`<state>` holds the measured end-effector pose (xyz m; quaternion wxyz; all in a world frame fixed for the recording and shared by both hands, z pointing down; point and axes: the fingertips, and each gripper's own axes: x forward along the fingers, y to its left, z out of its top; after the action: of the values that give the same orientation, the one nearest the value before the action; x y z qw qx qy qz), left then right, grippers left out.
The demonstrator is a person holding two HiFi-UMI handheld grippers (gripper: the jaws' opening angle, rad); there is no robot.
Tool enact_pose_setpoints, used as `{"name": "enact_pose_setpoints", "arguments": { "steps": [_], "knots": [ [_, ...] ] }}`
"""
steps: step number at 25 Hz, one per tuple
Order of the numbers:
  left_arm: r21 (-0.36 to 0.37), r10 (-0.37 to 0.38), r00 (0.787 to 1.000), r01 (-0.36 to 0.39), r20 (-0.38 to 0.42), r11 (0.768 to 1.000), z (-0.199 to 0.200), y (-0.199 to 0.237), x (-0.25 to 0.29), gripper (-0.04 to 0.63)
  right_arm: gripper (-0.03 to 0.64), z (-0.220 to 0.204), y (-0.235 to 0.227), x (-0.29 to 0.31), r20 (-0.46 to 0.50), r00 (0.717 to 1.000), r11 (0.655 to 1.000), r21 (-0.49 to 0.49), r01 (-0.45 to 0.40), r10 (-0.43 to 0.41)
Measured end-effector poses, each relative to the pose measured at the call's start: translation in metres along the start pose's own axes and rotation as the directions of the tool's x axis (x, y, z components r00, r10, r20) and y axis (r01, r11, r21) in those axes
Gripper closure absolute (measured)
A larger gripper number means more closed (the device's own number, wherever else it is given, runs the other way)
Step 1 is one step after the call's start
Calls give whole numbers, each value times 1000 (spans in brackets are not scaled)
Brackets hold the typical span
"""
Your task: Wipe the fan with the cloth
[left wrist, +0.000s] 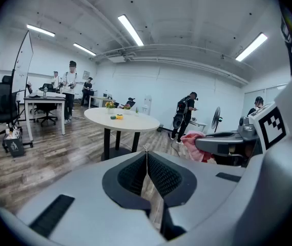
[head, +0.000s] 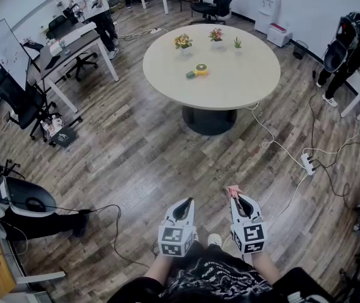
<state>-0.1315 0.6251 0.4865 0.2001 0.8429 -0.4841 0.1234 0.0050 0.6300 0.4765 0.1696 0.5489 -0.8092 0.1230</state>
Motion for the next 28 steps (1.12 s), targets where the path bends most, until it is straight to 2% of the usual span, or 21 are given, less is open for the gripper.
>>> {"name": "enact_pose_setpoints", "arguments": {
  "steps": [3,11,14,15,18,20,24,28],
  "knots": [
    [-15,-3,1000,4,7,1000,1,-6,-16,572,574,2,4,-16,13,1000,1000,-8,17,-17],
    [-2,0,1000,0,19,1000,1,-18,-29,572,572,1,-1,-40,37,998,999,11,43,-44],
    [-33,-19,1000,20,24,999,0,-22,-33,571,569,0,-3,-45,48,997,998,16,53,-54],
    [-51,-30,999,31,29,998,-2,-24,-34,552,569,-1,-2,-47,51,997,998,16,54,-54],
    [-84,-47,998,50,44,995,-3,-24,-37,404,569,-2,-1,-51,57,997,998,19,59,-60],
    [-82,-43,998,47,46,996,-1,-20,-36,357,571,1,-2,-49,63,996,997,24,68,-70],
    [-57,-48,998,51,41,997,4,-12,-32,293,569,5,-3,-44,72,993,996,26,90,-92],
    [-11,-101,994,101,29,995,10,-12,-28,288,569,10,-1,-38,82,990,993,35,109,-111]
  ]
}}
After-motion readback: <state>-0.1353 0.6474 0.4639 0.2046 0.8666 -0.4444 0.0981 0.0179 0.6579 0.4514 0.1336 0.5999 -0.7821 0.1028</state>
